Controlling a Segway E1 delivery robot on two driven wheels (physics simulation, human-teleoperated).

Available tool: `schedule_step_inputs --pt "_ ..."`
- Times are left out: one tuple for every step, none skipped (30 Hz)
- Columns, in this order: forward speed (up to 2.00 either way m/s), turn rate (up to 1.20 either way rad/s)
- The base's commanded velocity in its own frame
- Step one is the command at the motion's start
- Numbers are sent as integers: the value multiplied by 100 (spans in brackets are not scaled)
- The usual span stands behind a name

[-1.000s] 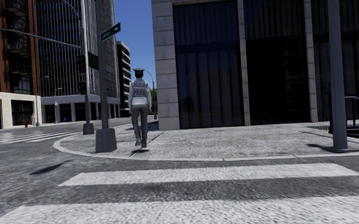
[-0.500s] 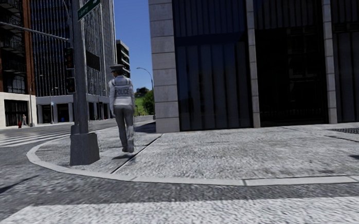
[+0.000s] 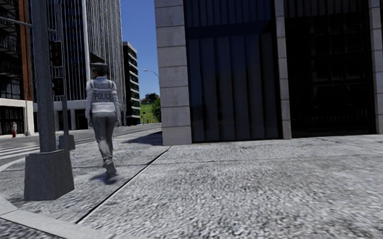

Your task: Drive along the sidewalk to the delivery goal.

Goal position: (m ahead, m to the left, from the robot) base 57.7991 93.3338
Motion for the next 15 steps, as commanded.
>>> schedule_step_inputs --pt "200 0" --pt "200 0" --pt "200 0" --pt "200 0" --pt "182 0" --pt "153 0" --pt "153 0" --pt "136 0" --pt "127 0" --pt "125 0" --pt "124 0" --pt "124 0" --pt "124 0" --pt "124 0" --pt "124 0"
